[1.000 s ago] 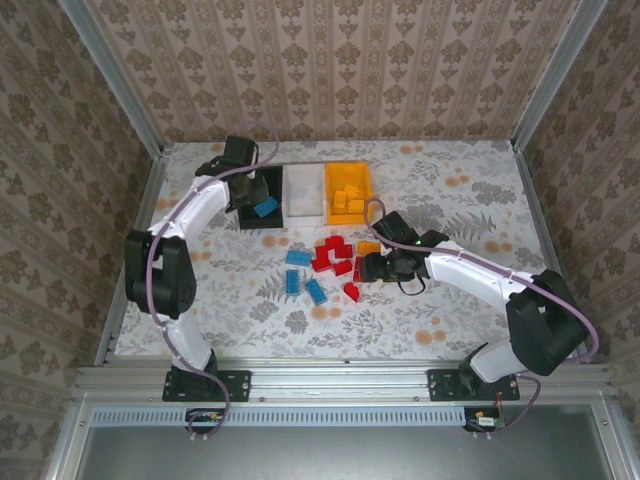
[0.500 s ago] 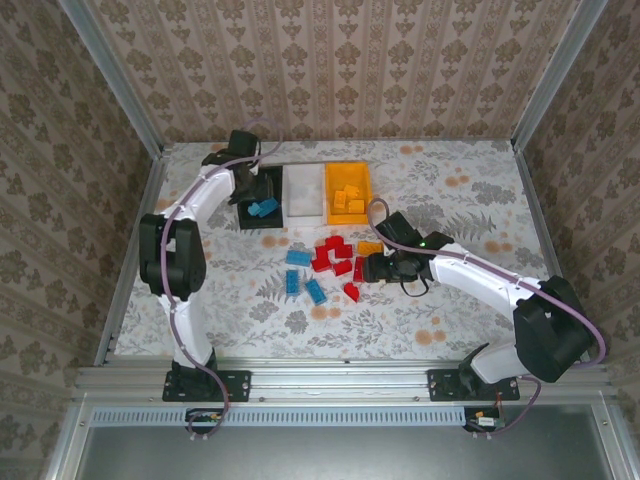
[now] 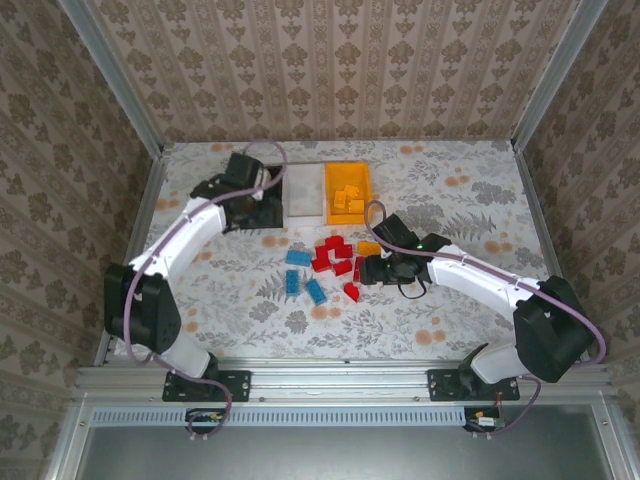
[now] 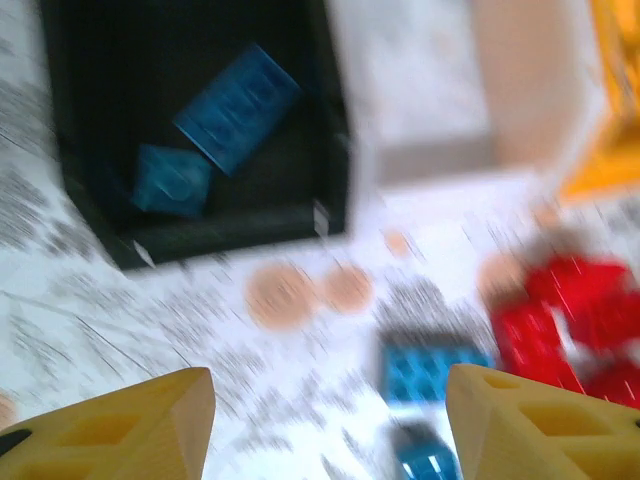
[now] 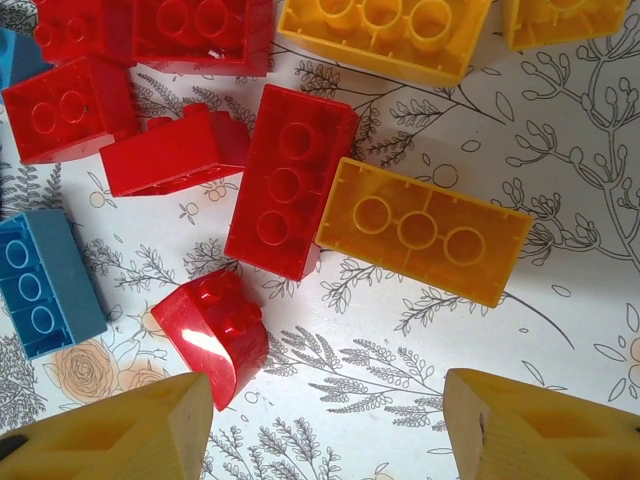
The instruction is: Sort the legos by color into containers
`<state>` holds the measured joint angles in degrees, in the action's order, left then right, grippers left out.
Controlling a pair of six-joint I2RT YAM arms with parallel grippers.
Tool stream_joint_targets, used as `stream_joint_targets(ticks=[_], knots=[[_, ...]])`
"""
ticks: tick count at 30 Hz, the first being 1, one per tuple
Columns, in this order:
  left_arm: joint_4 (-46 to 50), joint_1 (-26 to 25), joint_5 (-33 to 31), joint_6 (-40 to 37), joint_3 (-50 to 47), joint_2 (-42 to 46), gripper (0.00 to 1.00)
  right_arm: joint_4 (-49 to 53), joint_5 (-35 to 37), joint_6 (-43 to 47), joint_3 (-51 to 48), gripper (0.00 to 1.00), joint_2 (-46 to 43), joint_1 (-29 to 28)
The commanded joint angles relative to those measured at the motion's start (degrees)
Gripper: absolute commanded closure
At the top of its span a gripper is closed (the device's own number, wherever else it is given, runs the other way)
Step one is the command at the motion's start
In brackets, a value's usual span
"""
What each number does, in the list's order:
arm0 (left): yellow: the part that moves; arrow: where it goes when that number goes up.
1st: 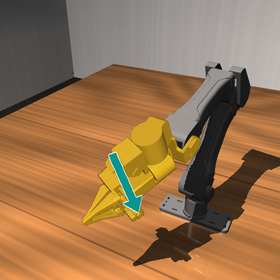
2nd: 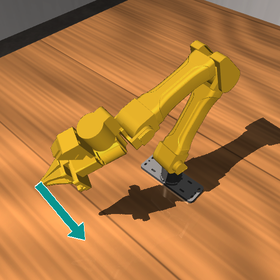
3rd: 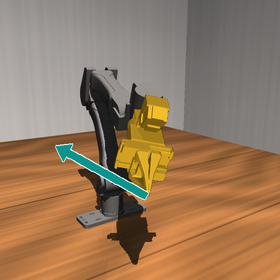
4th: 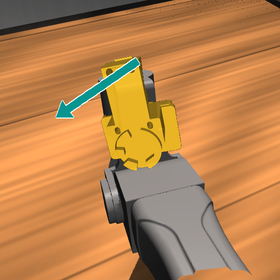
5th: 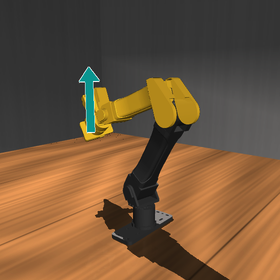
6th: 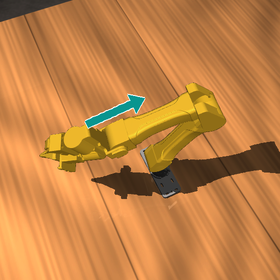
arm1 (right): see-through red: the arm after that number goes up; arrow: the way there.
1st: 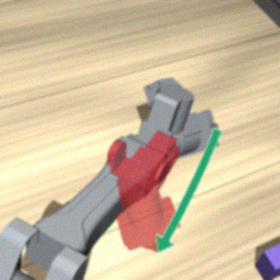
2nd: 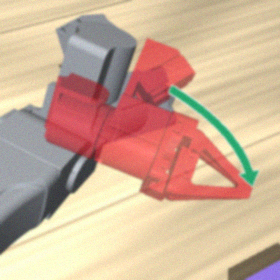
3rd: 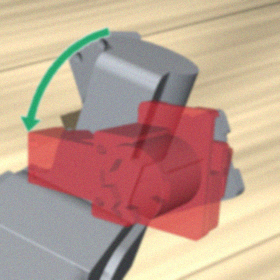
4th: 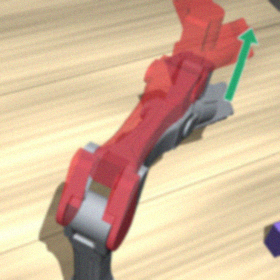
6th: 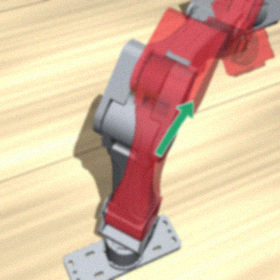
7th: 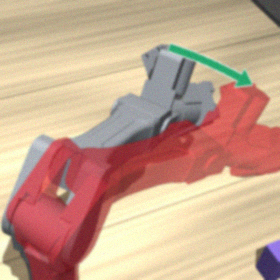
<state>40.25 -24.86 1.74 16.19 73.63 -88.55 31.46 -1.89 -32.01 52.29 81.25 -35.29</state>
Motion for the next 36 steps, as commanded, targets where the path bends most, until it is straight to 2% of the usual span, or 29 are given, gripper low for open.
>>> stream_joint_targets(ticks=[1,8,13,19,36], knots=[[3.90,-6.14,0.24,3.65,-7.52,3.82,0.36,0.53,1.01,-1.39,0.56,0.36,-0.18,-1.06],[1.34,-19.26,-2.99,14.55,-18.11,8.16,0.36,-0.24,1.31,-2.17,1.39,0.36,1.09,-3.82],[-1.60,-22.08,-4.08,18.44,-21.27,6.35,0.36,-0.48,1.69,-2.58,0.89,0.36,1.30,-5.20],[-2.00,-21.86,-6.04,20.20,-22.21,4.53,0.36,0.22,3.27,-2.25,-0.23,0.36,-0.04,-5.45],[-8.66,-15.94,-2.84,17.71,-21.64,-4.17,0.42,-0.27,3.45,-1.13,0.60,0.35,3.34,-5.49]])
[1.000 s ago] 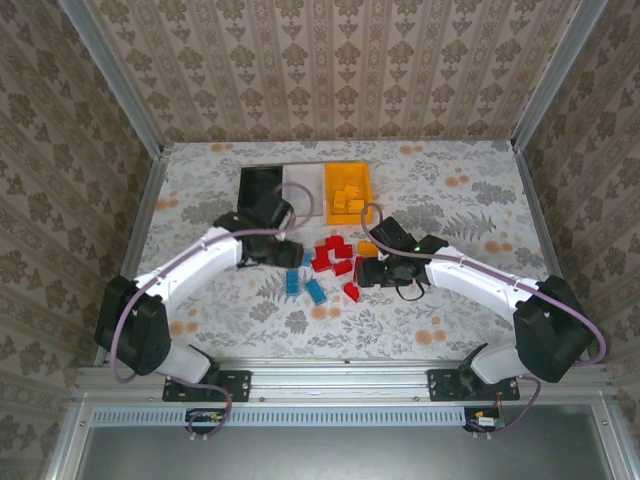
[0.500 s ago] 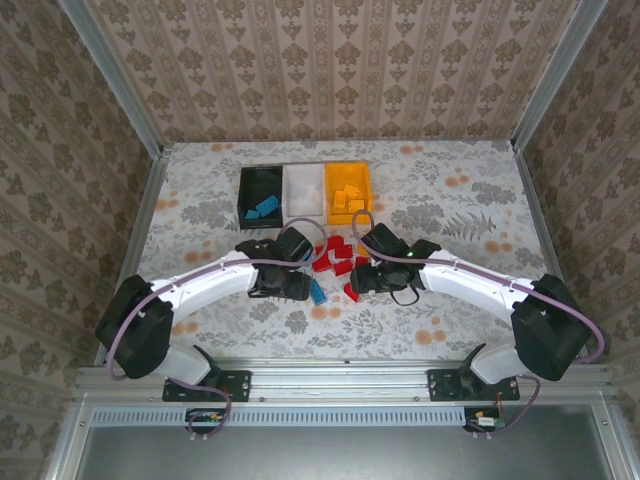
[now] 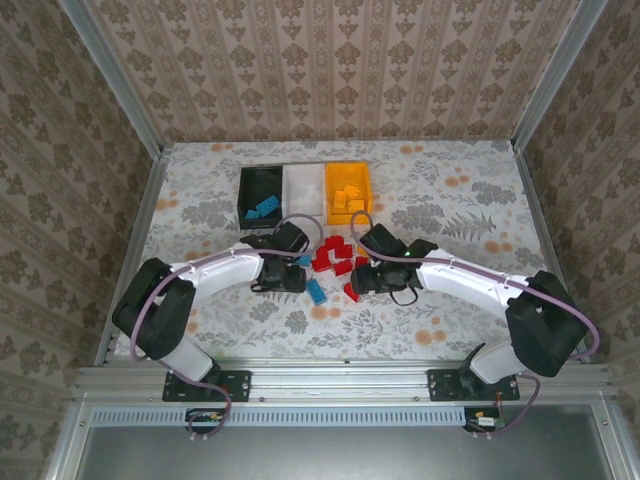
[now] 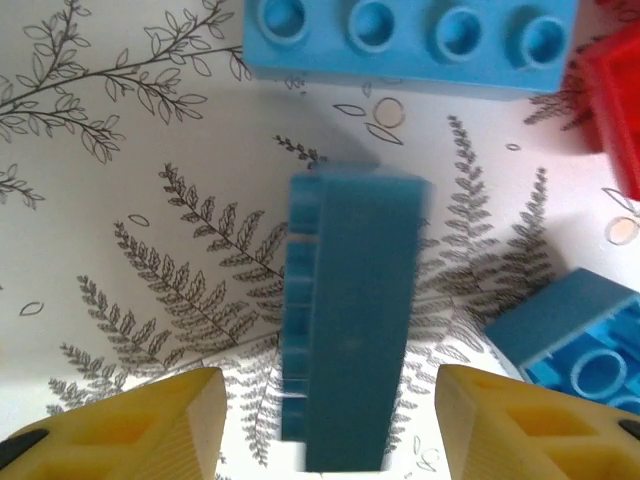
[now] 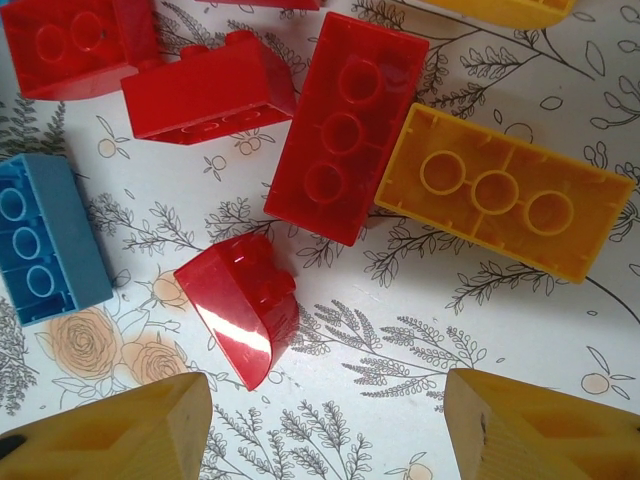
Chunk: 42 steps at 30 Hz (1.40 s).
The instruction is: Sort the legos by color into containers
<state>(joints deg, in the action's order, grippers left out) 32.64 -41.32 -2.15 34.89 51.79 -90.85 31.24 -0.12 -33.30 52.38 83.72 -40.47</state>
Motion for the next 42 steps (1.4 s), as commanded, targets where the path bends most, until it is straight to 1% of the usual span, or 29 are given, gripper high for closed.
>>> stream_joint_targets(ticks=[1,4,7,12,16,20,23,27,30,31,32,35,38,42], knots=[[-1.39,0.60,1.31,-1.19,0.36,-2.73,0.42,-0.10,1.78,0.22,0.42,0.36,0.99,-0.32],[-1.71,0.62,1.31,-1.73,1.32,-5.07,0.44,-0.05,1.88,0.33,0.83,0.36,1.69,-0.32],[-2.12,0.93,1.36,-2.11,1.85,-6.26,0.51,-0.16,1.65,0.33,1.28,0.35,2.47,-0.32],[-2.02,1.79,1.45,-3.02,2.00,-6.18,0.67,-0.15,1.62,0.51,1.98,0.35,3.35,-0.40],[-0.71,1.98,1.19,-3.89,2.12,-4.48,0.77,-0.28,1.30,0.60,2.46,0.35,4.21,-0.40],[1.86,2.49,0.56,-4.95,1.91,-1.26,0.77,-0.30,1.15,0.60,2.77,0.35,4.52,-0.49],[4.01,4.27,0.31,-6.12,1.69,2.29,0.78,-0.28,1.17,0.55,3.01,0.36,4.88,-0.52],[6.24,9.40,1.43,-9.41,3.81,7.12,0.78,-0.31,1.06,0.69,3.52,0.36,5.46,-0.75],[7.60,14.15,2.81,-13.32,8.43,7.57,0.78,-0.26,0.94,0.74,4.12,0.35,5.95,-0.91],[8.09,14.90,3.35,-14.77,10.85,6.76,0.78,-0.27,0.99,0.78,4.28,0.36,6.10,-0.99],[8.75,17.50,3.43,-16.03,13.40,5.51,0.77,-0.18,1.00,0.76,4.47,0.35,6.19,-1.05],[10.69,20.70,4.15,-19.30,21.51,0.41,0.78,0.04,1.16,0.77,4.66,0.36,6.24,-1.19],[11.06,23.36,5.59,-20.95,29.07,-5.56,0.78,0.29,1.42,0.68,4.40,0.36,6.02,-1.28],[12.75,25.39,6.69,-22.70,38.97,-14.79,0.78,0.65,1.48,0.39,3.74,0.36,5.96,-1.28]])
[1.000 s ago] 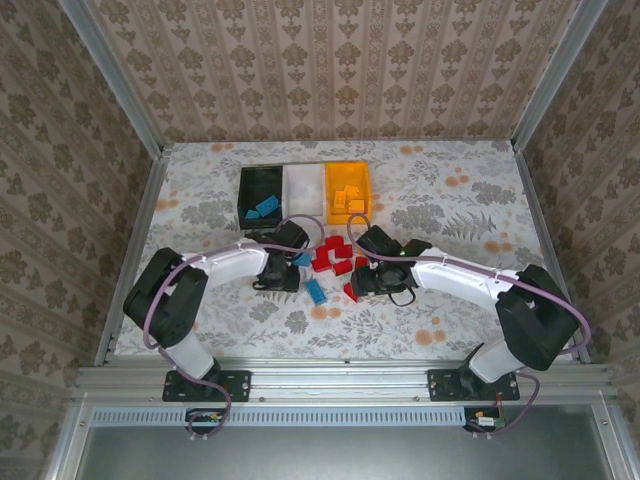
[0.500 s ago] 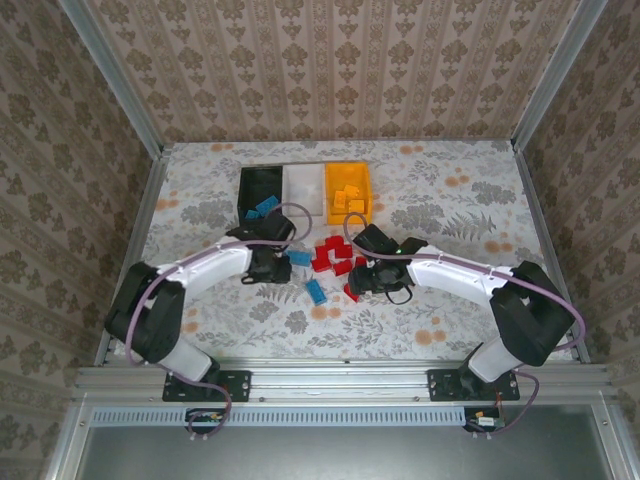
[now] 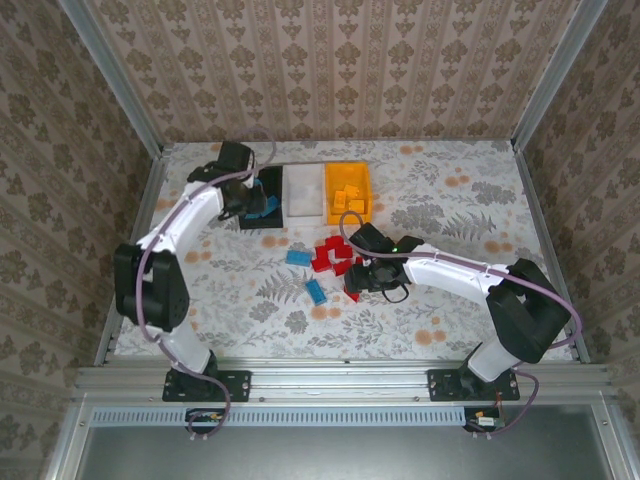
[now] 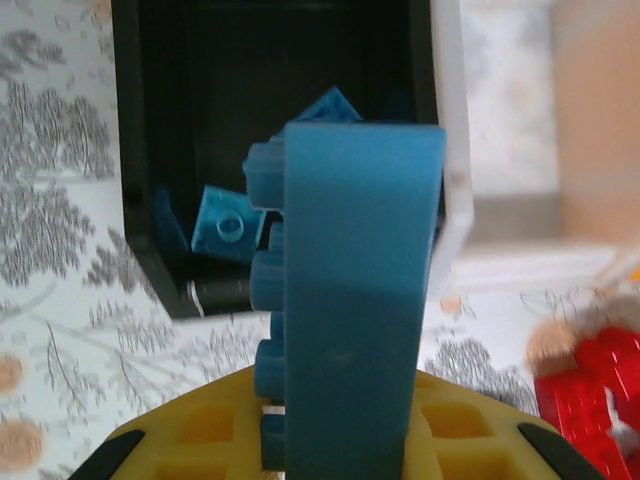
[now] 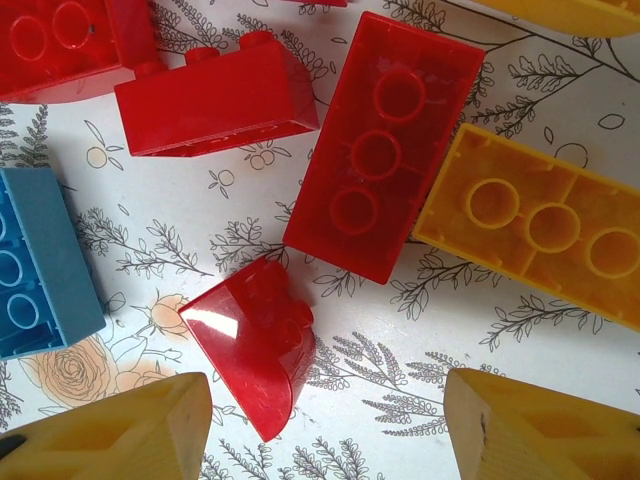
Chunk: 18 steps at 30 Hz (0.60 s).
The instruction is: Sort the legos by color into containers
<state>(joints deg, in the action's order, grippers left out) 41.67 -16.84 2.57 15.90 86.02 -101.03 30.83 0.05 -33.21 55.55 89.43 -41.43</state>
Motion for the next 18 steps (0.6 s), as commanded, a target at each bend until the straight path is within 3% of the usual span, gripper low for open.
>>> stream_joint_targets(ticks=[1,7,18], knots=[[4.60,1.09,1.87,-4.17,7.31,-6.93,0.78,1.24,1.33,0.26,0.53,0.36,0.27,-0.37],[6.49,1.89,1.75,-4.83,15.31,-15.13,0.78,1.21,1.75,-0.35,0.05,0.36,0.48,-0.50],[6.23,2.36,2.20,-4.56,15.58,-17.71,0.76,0.11,0.56,-0.54,2.10,0.36,4.58,-1.68]])
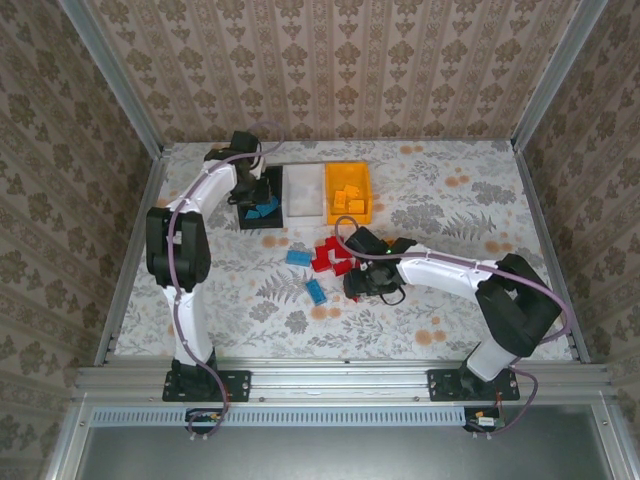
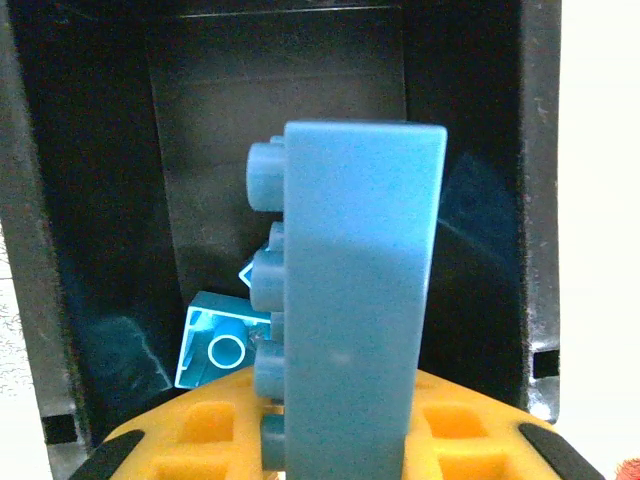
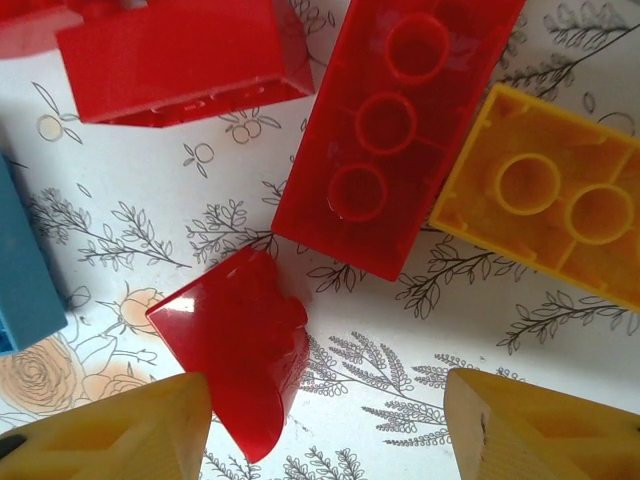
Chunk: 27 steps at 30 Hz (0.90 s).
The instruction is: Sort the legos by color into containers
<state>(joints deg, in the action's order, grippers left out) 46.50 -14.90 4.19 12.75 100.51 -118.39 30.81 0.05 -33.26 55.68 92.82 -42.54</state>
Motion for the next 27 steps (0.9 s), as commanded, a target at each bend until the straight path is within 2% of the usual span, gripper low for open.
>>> stream_joint_targets(ticks=[1,12,15,18,27], knots=[[1.31,0.43,0.48,-1.37,1.01,-0.26,0.76,0.14,0.53,-0.49,2.20,0.35,1.34,-0.70],[1.31,0.66,0.73,-1.24,1.07,-0.42,0.73,0.17,0.65,-0.76,2.37,0.35,0.61,-1.83],[1.31,0.66,1.00,-1.09,0.98,-0.44,0.69,0.17,0.60,-0.85,2.74,0.35,0.10,-2.80],[1.30,0.66,1.09,-0.81,0.77,0.14,0.58,0.52,1.00,-0.68,3.55,0.34,0.27,-3.65],[1.15,0.66,2.08,-0.35,-1.95,6.34,0.54,2.56,3.07,-0.14,5.09,0.33,1.10,-4.63]])
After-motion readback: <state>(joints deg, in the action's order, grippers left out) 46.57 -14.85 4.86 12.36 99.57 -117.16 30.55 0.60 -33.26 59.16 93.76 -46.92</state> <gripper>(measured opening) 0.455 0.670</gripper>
